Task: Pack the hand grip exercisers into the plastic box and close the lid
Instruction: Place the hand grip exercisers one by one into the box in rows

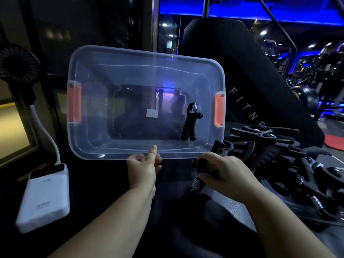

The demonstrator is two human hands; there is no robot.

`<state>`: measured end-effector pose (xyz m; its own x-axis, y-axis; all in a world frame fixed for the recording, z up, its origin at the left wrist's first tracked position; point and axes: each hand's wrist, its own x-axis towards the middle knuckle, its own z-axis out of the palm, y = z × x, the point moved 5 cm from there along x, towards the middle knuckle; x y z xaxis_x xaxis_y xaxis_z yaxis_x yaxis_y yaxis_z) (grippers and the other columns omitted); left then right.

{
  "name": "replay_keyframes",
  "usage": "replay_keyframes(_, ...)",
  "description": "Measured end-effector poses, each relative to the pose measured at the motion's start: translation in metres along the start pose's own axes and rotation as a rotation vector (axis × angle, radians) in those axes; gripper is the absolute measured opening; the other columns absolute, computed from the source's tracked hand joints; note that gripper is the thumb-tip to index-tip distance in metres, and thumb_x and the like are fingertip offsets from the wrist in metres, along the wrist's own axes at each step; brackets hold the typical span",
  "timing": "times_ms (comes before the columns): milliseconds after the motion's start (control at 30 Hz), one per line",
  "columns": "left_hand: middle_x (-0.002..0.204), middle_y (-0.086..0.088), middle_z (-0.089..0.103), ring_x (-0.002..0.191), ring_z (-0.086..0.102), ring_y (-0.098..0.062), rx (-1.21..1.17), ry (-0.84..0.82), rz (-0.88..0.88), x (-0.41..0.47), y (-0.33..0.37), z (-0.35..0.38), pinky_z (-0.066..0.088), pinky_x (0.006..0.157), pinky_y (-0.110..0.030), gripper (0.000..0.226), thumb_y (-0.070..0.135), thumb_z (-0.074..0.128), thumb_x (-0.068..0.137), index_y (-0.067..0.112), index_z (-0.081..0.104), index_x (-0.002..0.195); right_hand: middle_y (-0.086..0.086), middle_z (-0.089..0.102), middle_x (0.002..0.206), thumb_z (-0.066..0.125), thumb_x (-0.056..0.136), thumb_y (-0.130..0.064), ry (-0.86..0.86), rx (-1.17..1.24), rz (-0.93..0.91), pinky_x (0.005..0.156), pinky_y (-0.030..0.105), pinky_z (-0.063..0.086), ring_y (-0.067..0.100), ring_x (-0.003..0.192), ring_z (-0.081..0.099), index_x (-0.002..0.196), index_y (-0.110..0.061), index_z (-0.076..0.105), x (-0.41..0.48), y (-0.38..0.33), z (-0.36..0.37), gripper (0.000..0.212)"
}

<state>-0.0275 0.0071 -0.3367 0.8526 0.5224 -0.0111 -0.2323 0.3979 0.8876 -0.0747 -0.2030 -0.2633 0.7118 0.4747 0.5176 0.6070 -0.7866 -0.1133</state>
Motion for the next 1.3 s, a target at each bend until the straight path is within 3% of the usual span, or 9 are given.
replay_keyframes(100,0.066,0.002,0.068,0.062,0.066,-0.009,-0.002,-0.001,-0.002,0.000,0.000,0.000,0.051,0.059,-0.025,0.029,0.030,0.070,0.085,0.017,0.043,0.088,-0.013,0.050,0.059,0.055,0.077,-0.047,-0.039,0.059,0.037,0.052,0.027,0.033,0.008,0.054,0.044,0.093,-0.032,0.054,0.000,0.002,0.000,0.022)
replay_keyframes(167,0.067,0.001,0.068,0.060,0.066,-0.008,-0.004,-0.005,-0.004,-0.001,0.000,0.001,0.051,0.057,-0.023,0.030,0.029,0.069,0.085,0.016,0.043,0.090,-0.010,0.056,0.061,0.050,0.079,-0.062,-0.067,0.092,0.084,0.053,0.028,0.039,0.006,0.056,0.050,0.089,-0.032,0.051,0.001,0.005,0.001,0.032)
replay_keyframes(233,0.067,0.001,0.067,0.058,0.065,-0.007,-0.006,-0.006,-0.005,-0.001,0.001,0.001,0.051,0.056,-0.022,0.031,0.029,0.069,0.085,0.014,0.043,0.094,-0.009,0.055,0.060,0.053,0.078,-0.065,-0.055,0.066,0.113,0.053,0.027,0.036,0.007,0.056,0.051,0.085,-0.031,0.050,0.001,0.005,0.002,0.035)
replay_keyframes(533,0.068,0.002,0.068,0.060,0.066,-0.007,-0.007,0.013,-0.028,-0.001,0.000,0.001,0.051,0.054,-0.020,0.031,0.030,0.070,0.084,0.015,0.045,0.094,-0.008,0.055,0.061,0.065,0.080,-0.039,-0.002,0.020,0.146,0.049,0.026,0.035,0.009,0.055,0.047,0.078,-0.032,0.045,0.001,0.003,0.005,0.021)
replay_keyframes(667,0.071,0.000,0.068,0.063,0.066,-0.010,-0.007,0.024,-0.035,-0.002,0.001,-0.001,0.051,0.053,-0.019,0.030,0.031,0.070,0.084,0.017,0.045,0.091,-0.010,0.062,0.067,0.066,0.080,-0.027,-0.021,0.095,0.086,0.054,0.029,0.046,0.007,0.058,0.056,0.084,-0.027,0.062,0.000,0.000,0.003,0.005)
replay_keyframes(800,0.071,0.000,0.068,0.063,0.066,-0.010,-0.005,0.018,-0.028,-0.003,0.002,0.000,0.051,0.056,-0.021,0.030,0.030,0.070,0.085,0.015,0.045,0.093,-0.013,0.066,0.071,0.070,0.076,-0.014,-0.053,0.306,0.121,0.060,0.023,0.049,0.006,0.064,0.062,0.079,-0.029,0.069,-0.002,0.003,-0.001,0.015)
replay_keyframes(1000,0.069,0.000,0.067,0.060,0.065,-0.009,-0.019,0.008,-0.020,-0.003,0.003,0.001,0.052,0.057,-0.023,0.030,0.028,0.070,0.085,0.016,0.043,0.091,-0.001,0.068,0.068,0.069,0.075,0.005,-0.094,0.659,0.313,0.056,0.017,0.046,0.005,0.058,0.060,0.070,-0.024,0.074,-0.004,0.018,-0.001,0.030)
replay_keyframes(1300,0.068,-0.001,0.067,0.058,0.064,-0.006,-0.029,0.007,-0.033,-0.002,0.003,-0.001,0.053,0.052,-0.017,0.035,0.027,0.070,0.085,0.010,0.045,0.102,-0.001,0.066,0.062,0.068,0.075,0.003,-0.129,0.589,0.389,0.051,0.013,0.042,0.002,0.052,0.056,0.066,-0.024,0.073,-0.005,0.025,-0.011,0.028)
